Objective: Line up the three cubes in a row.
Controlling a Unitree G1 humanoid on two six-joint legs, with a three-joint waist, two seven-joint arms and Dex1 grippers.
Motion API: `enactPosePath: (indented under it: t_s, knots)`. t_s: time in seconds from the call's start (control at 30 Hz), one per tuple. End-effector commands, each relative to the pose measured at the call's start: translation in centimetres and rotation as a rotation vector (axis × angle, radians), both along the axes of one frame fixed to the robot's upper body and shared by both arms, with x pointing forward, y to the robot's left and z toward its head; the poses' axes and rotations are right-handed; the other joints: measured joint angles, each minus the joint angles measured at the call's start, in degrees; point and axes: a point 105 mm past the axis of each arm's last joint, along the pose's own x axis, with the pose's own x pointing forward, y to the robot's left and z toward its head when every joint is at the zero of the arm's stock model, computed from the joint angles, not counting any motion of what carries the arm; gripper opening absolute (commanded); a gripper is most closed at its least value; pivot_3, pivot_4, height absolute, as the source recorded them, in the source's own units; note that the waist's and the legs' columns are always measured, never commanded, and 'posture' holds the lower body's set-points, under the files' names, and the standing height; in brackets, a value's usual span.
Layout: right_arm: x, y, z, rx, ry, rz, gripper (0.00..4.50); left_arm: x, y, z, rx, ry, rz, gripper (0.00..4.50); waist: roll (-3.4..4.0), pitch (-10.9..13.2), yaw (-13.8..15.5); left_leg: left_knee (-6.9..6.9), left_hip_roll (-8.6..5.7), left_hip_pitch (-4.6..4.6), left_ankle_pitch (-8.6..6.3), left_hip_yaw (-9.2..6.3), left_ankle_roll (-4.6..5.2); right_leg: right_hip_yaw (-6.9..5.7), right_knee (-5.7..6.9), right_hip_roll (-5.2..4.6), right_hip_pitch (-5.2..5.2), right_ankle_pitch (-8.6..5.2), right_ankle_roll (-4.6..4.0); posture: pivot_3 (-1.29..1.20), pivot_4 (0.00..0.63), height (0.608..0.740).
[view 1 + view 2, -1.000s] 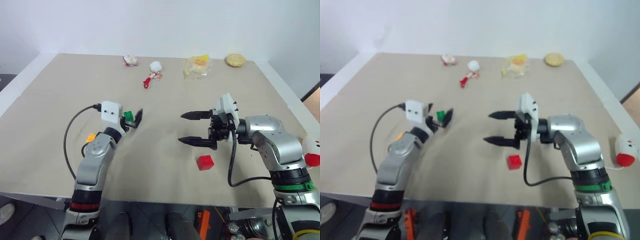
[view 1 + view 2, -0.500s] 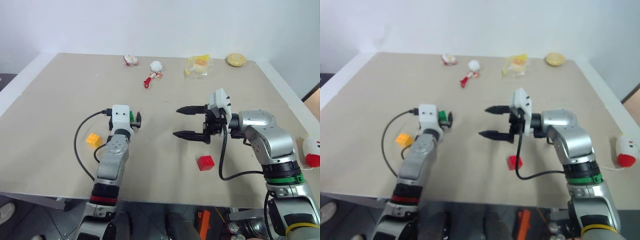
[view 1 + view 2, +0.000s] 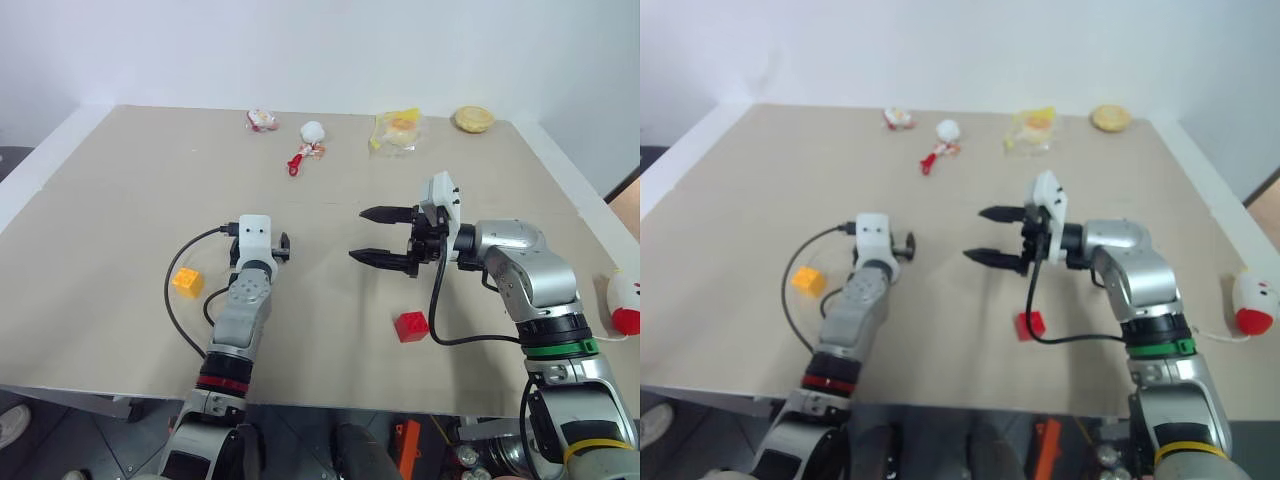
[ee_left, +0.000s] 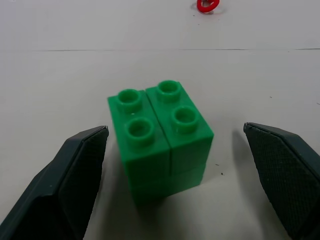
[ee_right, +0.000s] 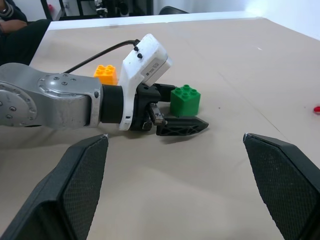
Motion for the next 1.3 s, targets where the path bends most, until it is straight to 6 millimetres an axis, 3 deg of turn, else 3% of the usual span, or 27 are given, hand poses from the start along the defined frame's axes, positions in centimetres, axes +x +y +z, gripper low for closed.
enactPosePath:
  t_s: [0.03, 0.07, 0.13, 0.4, 0.6, 0.67, 0.77, 0.9, 0.97, 1.07, 1.3]
  knots:
    - [0.1, -0.2, 1.9, 0.028, -0.07, -0.004, 4.47, 0.4, -0.1, 1.8, -0.009, -0.064, 0.01, 4.5, 0.0, 0.0, 0.0, 0.0, 0.0, 0.0, 0.0, 0.0, 0.0, 0.0, 0.0, 0.0, 0.0, 0.0, 0.0, 0.0, 0.15, 0.74]
    - [0.1, -0.2, 1.9, 0.028, -0.071, -0.003, 4.47, 0.4, 0.0, 1.8, -0.012, -0.066, 0.014, 4.5, 0.0, 0.0, 0.0, 0.0, -0.01, 0.0, 0.0, 0.0, -0.01, 0.0, 0.0, 0.0, 0.0, 0.0, 0.0, 0.0, 0.15, 0.74]
    - [0.1, -0.2, 1.9, 0.026, -0.072, -0.002, 4.5, 0.4, 0.1, 1.8, -0.017, -0.07, 0.022, 3.96, 0.0, 0.0, 0.0, 0.01, -0.02, 0.0, 0.01, 0.0, -0.01, 0.0, 0.0, -0.02, 0.0, 0.0, 0.0, 0.0, 0.15, 0.74]
    - [0.0, -0.1, 1.9, 0.028, -0.075, 0.002, 4.5, 0.4, 0.3, 1.9, -0.027, -0.076, 0.035, 1.37, 0.0, 0.0, 0.0, 0.01, -0.02, 0.0, 0.01, -0.01, -0.02, 0.0, 0.0, -0.02, 0.01, 0.0, 0.0, 0.0, 0.15, 0.74]
    - [-0.1, -0.2, 2.1, 0.04, -0.083, 0.004, 4.5, 0.3, -0.2, 1.9, -0.018, -0.079, -0.006, 1.35, 0.0, 0.0, 0.0, 0.0, -0.02, 0.0, 0.01, -0.02, -0.02, -0.01, 0.0, -0.02, 0.01, 0.0, 0.0, 0.0, 0.15, 0.74]
    - [-0.3, -0.3, 2.2, 0.046, -0.087, 0.003, 4.5, 0.0, -1.7, 2.9, -0.01, -0.132, -0.132, 1.35, 0.0, 0.0, 0.0, 0.0, -0.03, 0.0, 0.01, -0.01, -0.02, -0.01, 0.0, -0.02, 0.01, 0.0, 0.0, 0.0, 0.15, 0.74]
    - [-1.4, -0.8, 2.4, 0.044, -0.096, 0.018, 4.5, -1.6, -4.7, 4.7, -0.068, -0.221, -0.479, 1.35, 0.0, 0.0, 0.01, -0.02, -0.03, -0.01, 0.03, -0.01, -0.06, -0.01, 0.0, -0.02, 0.0, -0.01, 0.0, 0.0, 0.15, 0.74]
    - [-4.3, -1.5, 1.7, -0.019, -0.087, 0.091, 4.5, -4.7, -6.0, 5.7, -0.02, -0.271, -0.892, 1.35, 0.01, 0.0, 0.05, -0.16, -0.03, -0.02, 0.03, -0.05, -0.25, -0.07, -0.01, -0.04, -0.03, -0.12, -0.07, 0.0, 0.15, 0.74]
    - [-5.7, -2.1, 1.0, -0.068, -0.072, 0.117, 4.5, -7.2, -6.2, 5.2, 0.051, -0.267, -1.136, 1.35, 0.02, 0.0, 0.03, -0.21, -0.01, -0.01, 0.02, -0.05, -0.26, -0.07, 0.0, -0.03, -0.05, -0.16, -0.11, 0.0, 0.15, 0.74]
    - [-7.0, -2.9, 0.6, -0.084, -0.085, 0.118, 4.5, -9.4, -5.6, 3.8, 0.136, -0.205, -1.353, 1.35, 0.06, -0.02, -0.18, -0.28, 0.05, 0.09, -0.01, -0.03, -0.29, -0.08, 0.0, -0.02, -0.02, -0.26, -0.2, 0.0, 0.15, 0.74]
    - [-8.7, -3.9, -0.2, -0.111, -0.072, 0.087, 4.5, -10.6, -5.2, 2.0, 0.183, -0.111, -1.522, 1.35, 0.05, -0.02, -0.05, -0.02, 0.05, 0.06, 0.02, -0.05, -0.25, -0.12, 0.02, -0.05, 0.05, -0.31, -0.4, 0.0, 0.15, 0.74]
